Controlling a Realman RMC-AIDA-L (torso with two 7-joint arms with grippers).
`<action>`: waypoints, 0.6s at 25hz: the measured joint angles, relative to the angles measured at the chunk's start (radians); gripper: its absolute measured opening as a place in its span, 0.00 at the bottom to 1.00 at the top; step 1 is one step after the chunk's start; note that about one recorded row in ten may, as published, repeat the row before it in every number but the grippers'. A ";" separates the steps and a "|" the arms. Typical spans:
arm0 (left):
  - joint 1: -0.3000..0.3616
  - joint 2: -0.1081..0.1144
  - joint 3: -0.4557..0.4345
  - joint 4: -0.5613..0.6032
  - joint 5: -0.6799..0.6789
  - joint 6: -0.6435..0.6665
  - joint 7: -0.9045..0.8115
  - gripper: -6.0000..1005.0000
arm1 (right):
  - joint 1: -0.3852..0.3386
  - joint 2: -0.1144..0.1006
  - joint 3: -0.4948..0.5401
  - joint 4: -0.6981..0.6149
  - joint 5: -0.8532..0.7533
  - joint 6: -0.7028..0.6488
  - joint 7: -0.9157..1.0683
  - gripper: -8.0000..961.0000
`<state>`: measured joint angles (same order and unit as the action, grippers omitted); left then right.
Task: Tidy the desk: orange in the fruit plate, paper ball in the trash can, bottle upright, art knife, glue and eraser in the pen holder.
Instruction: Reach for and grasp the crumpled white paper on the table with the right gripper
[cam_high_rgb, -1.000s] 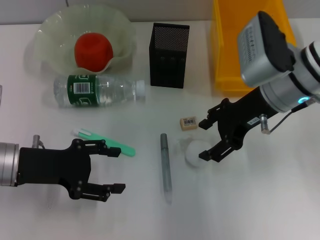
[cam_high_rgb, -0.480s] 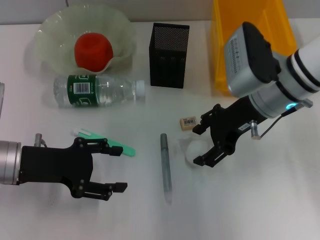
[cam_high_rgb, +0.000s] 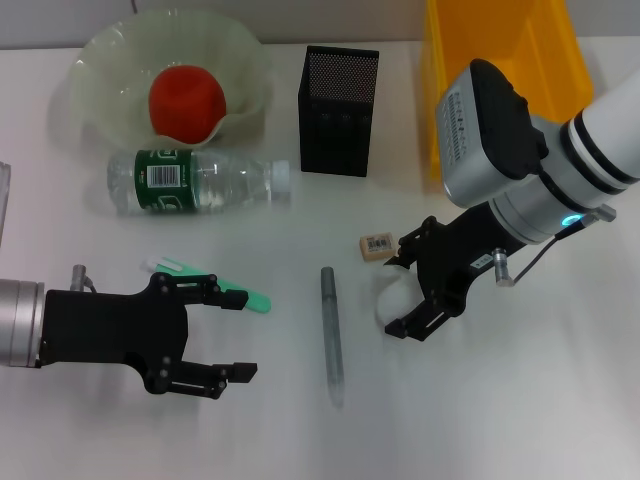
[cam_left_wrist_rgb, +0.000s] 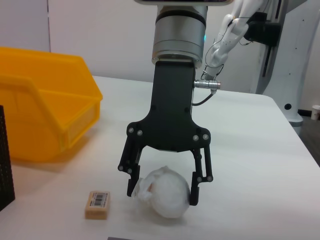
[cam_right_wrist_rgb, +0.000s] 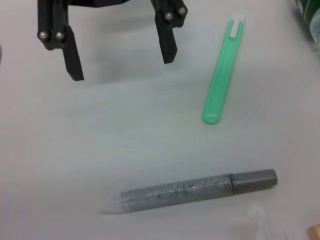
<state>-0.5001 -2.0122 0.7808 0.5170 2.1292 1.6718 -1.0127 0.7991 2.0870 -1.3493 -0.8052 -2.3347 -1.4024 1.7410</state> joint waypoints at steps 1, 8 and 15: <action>0.000 0.000 0.000 0.000 0.000 0.000 0.000 0.81 | 0.000 0.000 0.000 0.000 0.003 0.001 0.000 0.85; -0.003 -0.002 0.002 0.000 0.001 0.000 0.000 0.81 | 0.000 0.001 -0.002 -0.001 0.005 0.002 0.000 0.85; -0.005 -0.002 0.002 0.000 0.001 0.001 -0.003 0.81 | -0.001 0.001 -0.002 0.000 0.005 0.010 0.000 0.71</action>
<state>-0.5054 -2.0141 0.7823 0.5170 2.1303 1.6731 -1.0159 0.7983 2.0878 -1.3515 -0.8056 -2.3300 -1.3927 1.7410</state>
